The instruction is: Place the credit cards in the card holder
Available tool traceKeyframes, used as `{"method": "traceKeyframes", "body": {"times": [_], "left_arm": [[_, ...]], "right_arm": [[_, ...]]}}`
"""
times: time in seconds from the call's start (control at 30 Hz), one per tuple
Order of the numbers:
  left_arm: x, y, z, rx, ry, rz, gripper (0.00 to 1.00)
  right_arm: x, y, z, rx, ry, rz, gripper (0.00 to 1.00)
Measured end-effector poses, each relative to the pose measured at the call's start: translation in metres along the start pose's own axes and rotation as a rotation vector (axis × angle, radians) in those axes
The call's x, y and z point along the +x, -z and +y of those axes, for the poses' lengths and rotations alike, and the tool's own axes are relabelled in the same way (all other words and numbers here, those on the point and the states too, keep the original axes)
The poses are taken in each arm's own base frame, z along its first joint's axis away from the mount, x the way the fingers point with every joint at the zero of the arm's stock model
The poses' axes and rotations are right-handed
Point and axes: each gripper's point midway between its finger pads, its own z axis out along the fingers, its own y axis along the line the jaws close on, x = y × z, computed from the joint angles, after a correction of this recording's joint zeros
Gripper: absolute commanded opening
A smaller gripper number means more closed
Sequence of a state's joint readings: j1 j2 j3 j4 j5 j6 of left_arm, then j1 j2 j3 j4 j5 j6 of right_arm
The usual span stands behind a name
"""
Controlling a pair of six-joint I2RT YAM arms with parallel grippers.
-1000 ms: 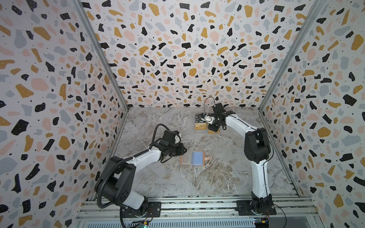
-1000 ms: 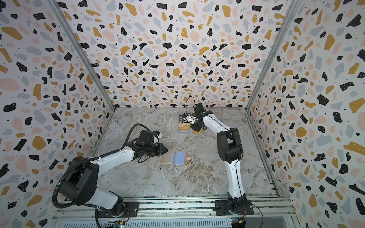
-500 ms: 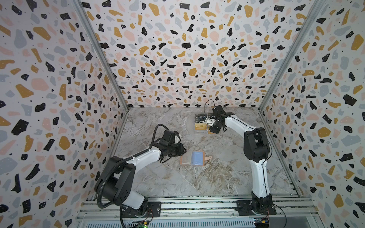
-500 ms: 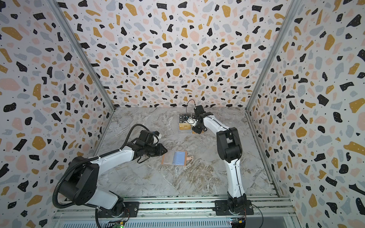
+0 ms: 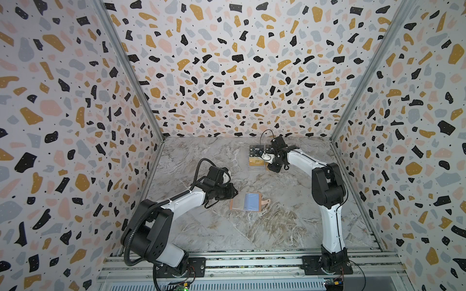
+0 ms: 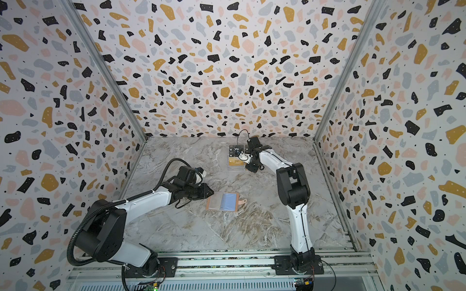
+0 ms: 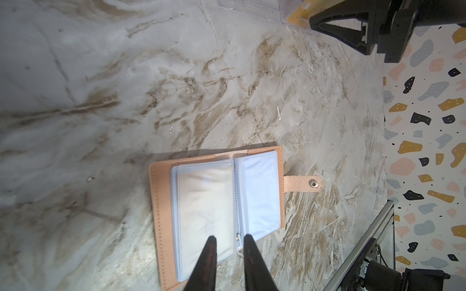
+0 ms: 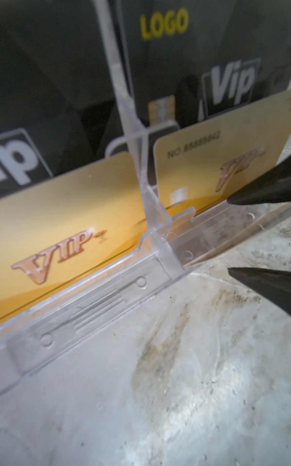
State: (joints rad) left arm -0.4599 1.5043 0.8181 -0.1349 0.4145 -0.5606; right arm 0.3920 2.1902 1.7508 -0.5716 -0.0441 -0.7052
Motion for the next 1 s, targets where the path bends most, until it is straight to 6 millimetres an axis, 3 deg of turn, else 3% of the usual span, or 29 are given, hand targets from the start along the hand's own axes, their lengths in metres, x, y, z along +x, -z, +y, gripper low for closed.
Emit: {"method": "traceKeyframes", "body": {"times": [0.4, 0.67, 1.0], "left_arm": [[0.0017, -0.0008, -0.0014, 0.011, 0.001, 0.010, 0.23], [0.0028, -0.0025, -0.0001, 0.009, 0.004, 0.016, 0.24], [0.0031, -0.0025, -0.0007, 0.012, 0.004, 0.017, 0.24]], "right_arm": [[-0.0020, 0.0005, -0.0004, 0.021, 0.009, 0.010, 0.33], [-0.0033, 0.0014, 0.0018, 0.018, 0.018, 0.013, 0.21], [-0.0012, 0.0014, 0.0036, 0.011, 0.023, 0.021, 0.16]]}}
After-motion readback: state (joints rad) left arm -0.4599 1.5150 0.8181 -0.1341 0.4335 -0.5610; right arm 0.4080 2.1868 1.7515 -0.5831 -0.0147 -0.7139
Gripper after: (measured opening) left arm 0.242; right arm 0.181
